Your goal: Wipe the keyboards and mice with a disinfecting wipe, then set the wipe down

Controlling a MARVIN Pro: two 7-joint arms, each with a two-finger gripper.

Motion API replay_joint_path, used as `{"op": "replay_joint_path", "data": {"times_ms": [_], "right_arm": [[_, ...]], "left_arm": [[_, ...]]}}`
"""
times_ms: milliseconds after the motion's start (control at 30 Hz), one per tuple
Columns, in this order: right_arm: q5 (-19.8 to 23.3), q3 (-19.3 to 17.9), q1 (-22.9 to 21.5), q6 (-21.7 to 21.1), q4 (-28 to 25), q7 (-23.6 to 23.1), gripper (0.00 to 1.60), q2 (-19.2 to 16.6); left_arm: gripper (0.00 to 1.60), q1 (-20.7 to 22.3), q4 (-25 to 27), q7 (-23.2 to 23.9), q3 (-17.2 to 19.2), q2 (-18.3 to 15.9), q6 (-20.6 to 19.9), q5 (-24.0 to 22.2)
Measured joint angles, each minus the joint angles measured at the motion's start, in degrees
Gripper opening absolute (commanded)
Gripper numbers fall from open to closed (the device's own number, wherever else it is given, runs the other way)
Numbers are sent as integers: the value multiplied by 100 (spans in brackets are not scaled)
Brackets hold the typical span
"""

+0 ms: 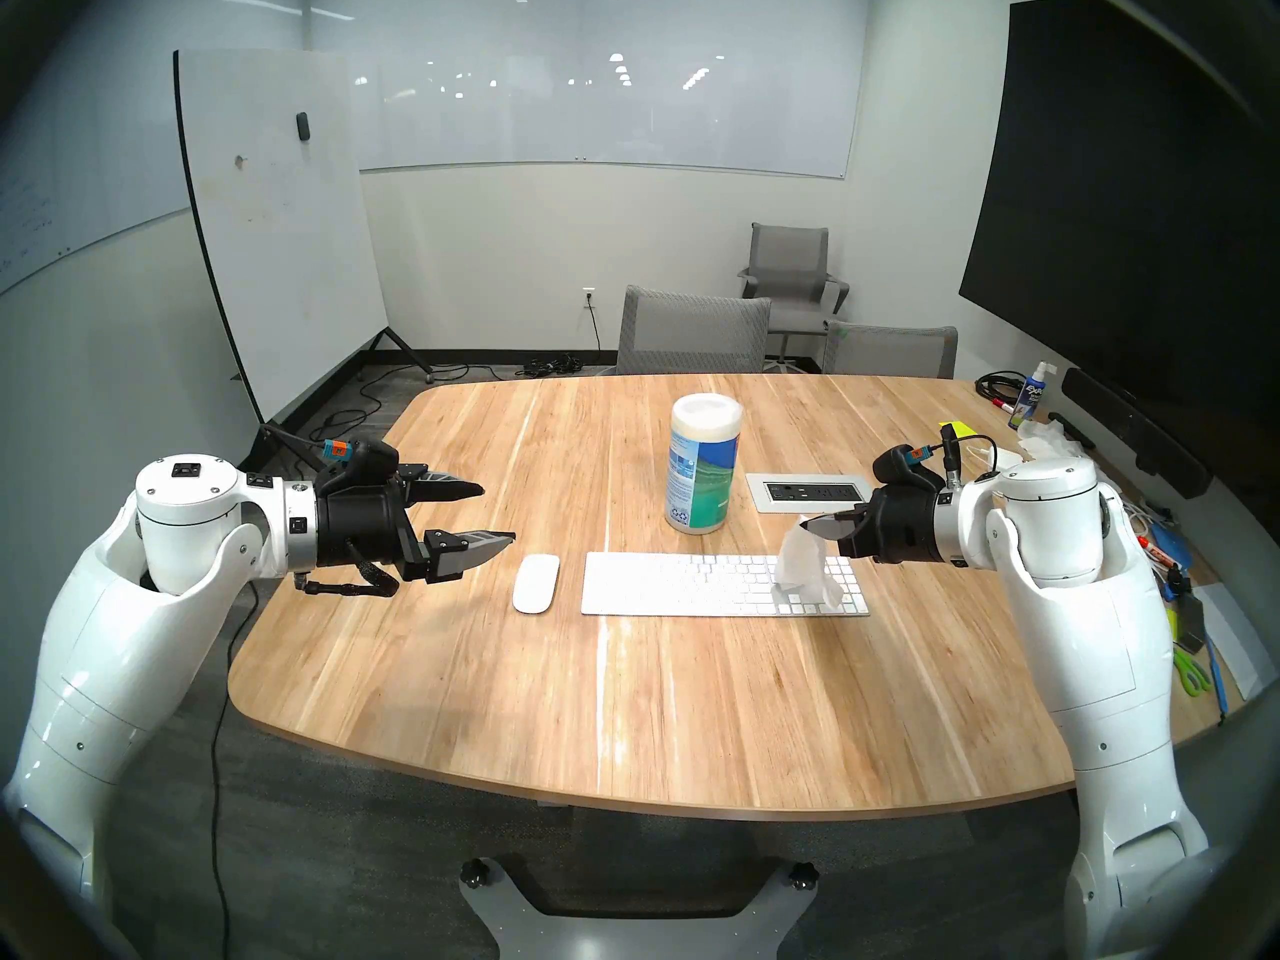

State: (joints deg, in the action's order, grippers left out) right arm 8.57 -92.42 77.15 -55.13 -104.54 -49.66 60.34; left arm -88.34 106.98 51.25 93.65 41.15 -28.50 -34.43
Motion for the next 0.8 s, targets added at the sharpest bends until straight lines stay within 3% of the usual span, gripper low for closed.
{"op": "replay_joint_path", "data": {"times_ms": [467,800], "right_arm": [[505,66,-34,-1,-186,4,0,-94],[748,229,-47,-1,-310,19,0,-107]], "left_arm": [[160,502,-663,635,-546,-303,204,312],[160,1061,-973,873,-1094,-113,502,574]]}}
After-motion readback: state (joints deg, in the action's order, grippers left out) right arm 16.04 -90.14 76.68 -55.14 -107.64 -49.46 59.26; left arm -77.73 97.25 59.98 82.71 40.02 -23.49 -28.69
